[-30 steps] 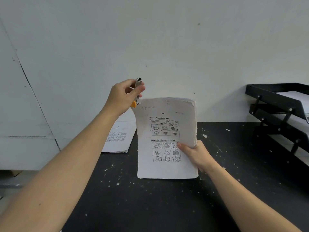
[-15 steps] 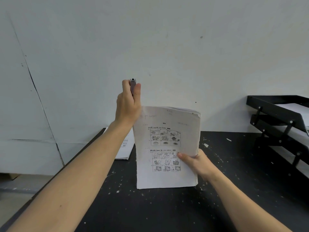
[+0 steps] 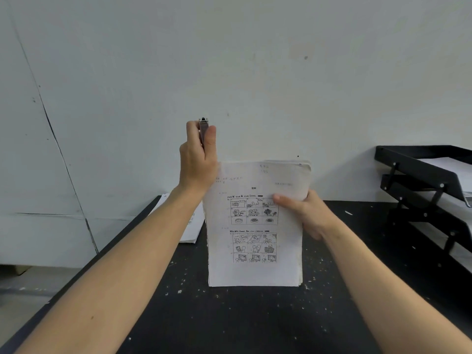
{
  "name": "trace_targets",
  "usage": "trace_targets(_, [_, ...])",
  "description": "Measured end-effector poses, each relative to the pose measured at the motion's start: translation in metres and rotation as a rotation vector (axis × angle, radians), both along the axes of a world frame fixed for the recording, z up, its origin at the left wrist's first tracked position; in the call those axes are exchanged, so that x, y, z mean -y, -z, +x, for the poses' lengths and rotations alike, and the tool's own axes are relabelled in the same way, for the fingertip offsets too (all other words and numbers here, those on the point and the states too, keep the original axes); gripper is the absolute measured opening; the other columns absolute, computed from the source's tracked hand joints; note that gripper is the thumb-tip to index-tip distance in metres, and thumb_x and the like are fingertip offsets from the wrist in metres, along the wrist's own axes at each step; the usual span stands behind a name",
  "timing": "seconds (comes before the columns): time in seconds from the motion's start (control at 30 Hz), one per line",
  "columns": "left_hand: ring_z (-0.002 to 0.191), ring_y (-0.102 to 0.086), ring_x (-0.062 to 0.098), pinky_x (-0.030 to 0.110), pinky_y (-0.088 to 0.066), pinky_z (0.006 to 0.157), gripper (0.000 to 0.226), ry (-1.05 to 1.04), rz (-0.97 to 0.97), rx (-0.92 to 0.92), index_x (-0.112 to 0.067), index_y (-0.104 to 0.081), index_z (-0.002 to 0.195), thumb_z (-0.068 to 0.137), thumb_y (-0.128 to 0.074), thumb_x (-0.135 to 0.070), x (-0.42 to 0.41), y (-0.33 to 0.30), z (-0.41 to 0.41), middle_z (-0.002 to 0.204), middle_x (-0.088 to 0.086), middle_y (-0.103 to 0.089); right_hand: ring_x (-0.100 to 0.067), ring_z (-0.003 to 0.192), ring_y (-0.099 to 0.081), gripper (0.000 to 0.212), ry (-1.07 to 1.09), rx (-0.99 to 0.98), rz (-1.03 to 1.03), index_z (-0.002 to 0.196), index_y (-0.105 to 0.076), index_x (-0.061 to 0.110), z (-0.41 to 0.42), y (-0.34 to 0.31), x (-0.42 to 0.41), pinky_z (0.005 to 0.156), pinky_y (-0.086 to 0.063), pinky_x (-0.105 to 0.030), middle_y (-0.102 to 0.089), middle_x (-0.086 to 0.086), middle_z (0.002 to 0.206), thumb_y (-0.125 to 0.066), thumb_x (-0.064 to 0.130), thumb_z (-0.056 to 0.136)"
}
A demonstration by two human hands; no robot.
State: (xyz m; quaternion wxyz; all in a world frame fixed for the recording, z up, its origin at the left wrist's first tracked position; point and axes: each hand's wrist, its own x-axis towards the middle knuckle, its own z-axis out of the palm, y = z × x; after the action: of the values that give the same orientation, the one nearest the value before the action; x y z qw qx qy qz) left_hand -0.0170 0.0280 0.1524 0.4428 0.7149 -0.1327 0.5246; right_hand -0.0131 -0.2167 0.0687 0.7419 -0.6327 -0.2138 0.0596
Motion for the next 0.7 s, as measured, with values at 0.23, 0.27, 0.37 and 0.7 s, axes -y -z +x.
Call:
trace_targets(0.23, [0.055, -0.060, 0.029, 0.029, -0.045, 0.052, 0.027, 0.066, -0.149, -0.094, -0.021, -0.038, 0.086, 0.108, -0.032, -0.035, -0.013, -0.002, 0.001, 0.061, -0.002, -0.058, -0.036, 0.090, -0.078, 0.016, 0.226, 0.099, -0.044, 0.100, -0.076, 0.003, -0.005, 0.000, -0.012, 0.086, -0.062, -0.059, -0.080, -0.016, 0.098, -0.073, 0.018, 0.096])
trace_targets(0.27, [0.053, -0.061, 0.027, 0.031, -0.046, 0.052, 0.028, 0.073, -0.174, -0.106, -0.021, -0.038, 0.085, 0.108, -0.032, -0.036, -0.015, -0.002, 0.001, 0.060, -0.004, -0.059, -0.036, 0.089, -0.079, 0.015, 0.237, 0.104, -0.045, 0.099, -0.076, 0.004, -0.006, 0.001, -0.013, 0.085, -0.062, -0.059, -0.081, -0.015, 0.096, -0.073, 0.018, 0.096])
trace_targets(0.37, [0.052, -0.067, 0.025, 0.033, -0.047, 0.052, 0.030, 0.093, -0.193, -0.129, -0.015, -0.039, 0.090, 0.108, -0.032, -0.038, -0.018, -0.005, 0.001, 0.062, -0.002, -0.059, -0.035, 0.088, -0.079, 0.015, 0.260, 0.119, -0.062, 0.097, -0.077, 0.004, -0.007, 0.000, -0.016, 0.085, -0.062, -0.059, -0.081, -0.014, 0.095, -0.074, 0.019, 0.096])
trace_targets(0.7, [0.057, -0.071, 0.016, 0.025, -0.044, 0.049, 0.027, 0.070, -0.079, -0.166, -0.017, -0.041, 0.094, 0.110, -0.034, -0.039, -0.015, -0.001, 0.003, 0.073, 0.014, -0.063, -0.037, 0.091, -0.078, 0.019, 0.287, 0.175, -0.087, 0.098, -0.076, 0.000, -0.010, 0.002, -0.020, 0.085, -0.061, -0.061, -0.080, -0.015, 0.096, -0.073, 0.018, 0.097])
